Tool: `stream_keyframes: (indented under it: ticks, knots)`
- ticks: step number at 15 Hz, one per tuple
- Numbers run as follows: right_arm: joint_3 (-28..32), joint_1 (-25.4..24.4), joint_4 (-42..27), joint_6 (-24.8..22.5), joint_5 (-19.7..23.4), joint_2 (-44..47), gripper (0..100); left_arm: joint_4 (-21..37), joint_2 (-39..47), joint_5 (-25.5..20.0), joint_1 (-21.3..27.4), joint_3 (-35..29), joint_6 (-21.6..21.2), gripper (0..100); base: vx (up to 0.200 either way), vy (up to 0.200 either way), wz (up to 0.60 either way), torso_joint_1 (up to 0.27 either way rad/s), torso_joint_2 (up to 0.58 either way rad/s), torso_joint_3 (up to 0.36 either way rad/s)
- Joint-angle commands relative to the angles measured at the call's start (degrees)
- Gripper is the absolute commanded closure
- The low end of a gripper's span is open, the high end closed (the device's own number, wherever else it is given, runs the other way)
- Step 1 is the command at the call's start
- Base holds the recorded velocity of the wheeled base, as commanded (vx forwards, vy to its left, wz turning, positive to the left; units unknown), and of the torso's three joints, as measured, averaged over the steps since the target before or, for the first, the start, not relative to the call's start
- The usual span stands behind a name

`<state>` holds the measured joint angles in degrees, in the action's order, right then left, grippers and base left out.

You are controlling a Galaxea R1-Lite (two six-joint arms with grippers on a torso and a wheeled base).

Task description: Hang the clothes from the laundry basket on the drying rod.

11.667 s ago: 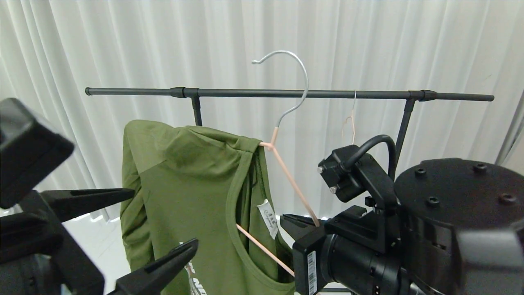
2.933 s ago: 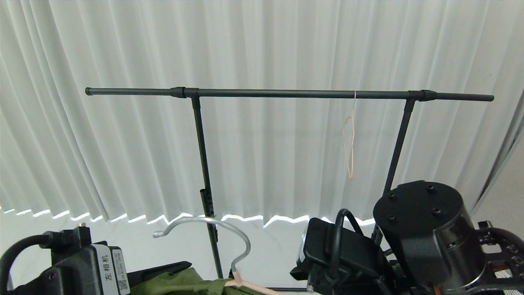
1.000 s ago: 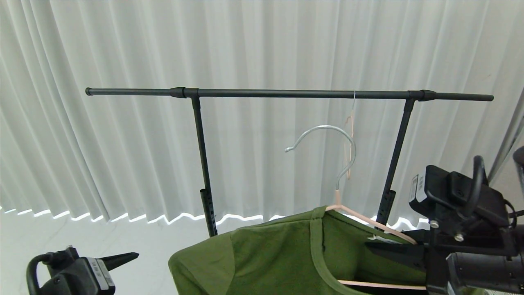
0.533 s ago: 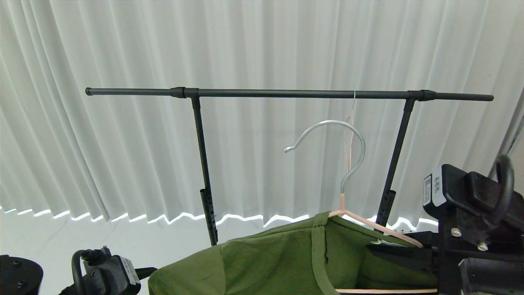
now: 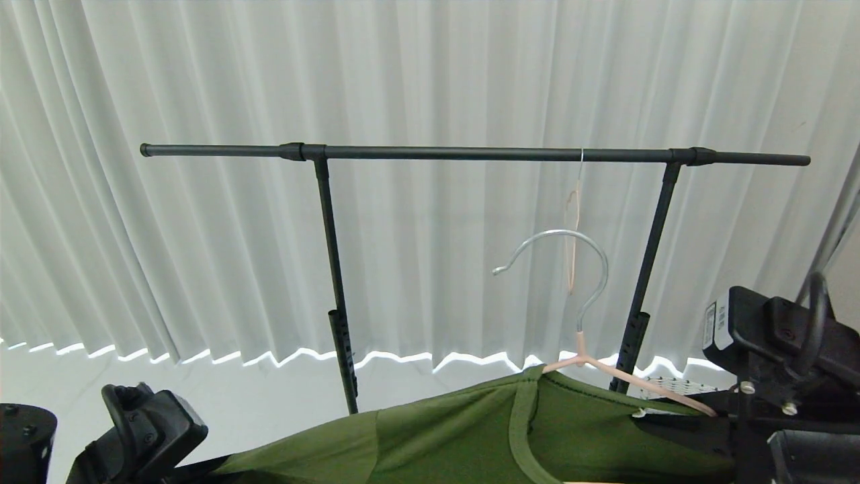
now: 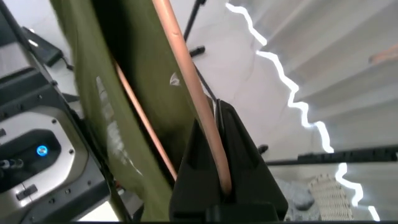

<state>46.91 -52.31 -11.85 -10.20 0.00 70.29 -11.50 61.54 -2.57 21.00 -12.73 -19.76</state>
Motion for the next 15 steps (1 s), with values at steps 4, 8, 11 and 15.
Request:
stream_keyframes:
  ticks: [4,8,11,15]
  knots:
    - [-1.6,2.2,-0.1,0.0,-0.8,-2.0,100,-0.1,0.1,2.1,-2.9,1.1,-1.4,100,0.0,0.0,0.0,0.0,0.0,0.0]
    - [-1.3,2.4,0.3,0.0,-1.0,-1.4,100,-0.1,-0.3,1.9,-2.7,-0.6,-1.7,100,0.0,0.0,0.0,0.0,0.0,0.0]
    - [-1.3,3.2,1.2,0.0,-1.4,-1.2,100,-0.1,-0.5,1.7,-2.6,-1.3,-1.4,0,0.0,0.0,0.0,0.0,0.0,0.0]
    - [-1.3,5.5,1.0,0.0,-2.7,-1.2,100,-0.3,-2.7,-3.2,-2.7,-2.2,-0.7,0,0.0,0.0,0.0,0.0,0.0,0.0]
